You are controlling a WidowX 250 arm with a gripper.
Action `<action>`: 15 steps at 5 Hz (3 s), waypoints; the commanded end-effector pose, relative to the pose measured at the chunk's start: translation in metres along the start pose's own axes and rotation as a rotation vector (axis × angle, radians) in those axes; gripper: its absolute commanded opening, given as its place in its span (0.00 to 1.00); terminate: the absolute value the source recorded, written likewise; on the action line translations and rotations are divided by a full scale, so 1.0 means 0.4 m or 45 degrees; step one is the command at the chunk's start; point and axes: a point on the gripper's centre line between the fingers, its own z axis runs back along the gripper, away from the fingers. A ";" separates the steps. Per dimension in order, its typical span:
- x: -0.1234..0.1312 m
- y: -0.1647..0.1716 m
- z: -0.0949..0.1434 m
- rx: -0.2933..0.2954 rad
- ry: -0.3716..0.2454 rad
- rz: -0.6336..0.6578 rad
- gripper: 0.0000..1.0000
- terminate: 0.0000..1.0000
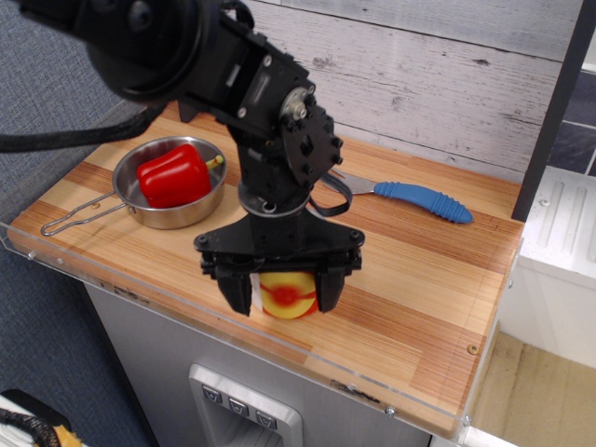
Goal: Move the can behind the pot
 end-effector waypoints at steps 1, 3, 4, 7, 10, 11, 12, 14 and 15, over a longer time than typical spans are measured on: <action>0.096 0.017 0.006 -0.006 -0.089 0.042 1.00 0.00; 0.174 0.054 -0.016 -0.007 -0.085 0.075 1.00 0.00; 0.206 0.053 -0.030 0.025 -0.100 0.057 1.00 0.00; 0.310 0.074 -0.043 0.063 -0.138 0.100 1.00 0.00; 0.401 0.102 -0.051 0.099 -0.182 0.143 1.00 0.00; 0.441 0.106 -0.046 0.106 -0.211 0.138 1.00 0.00; 0.476 0.119 -0.047 0.130 -0.250 0.151 1.00 0.00; 0.499 0.138 -0.028 0.160 -0.285 0.149 1.00 0.00; 0.456 0.124 0.019 0.146 -0.281 0.099 1.00 0.00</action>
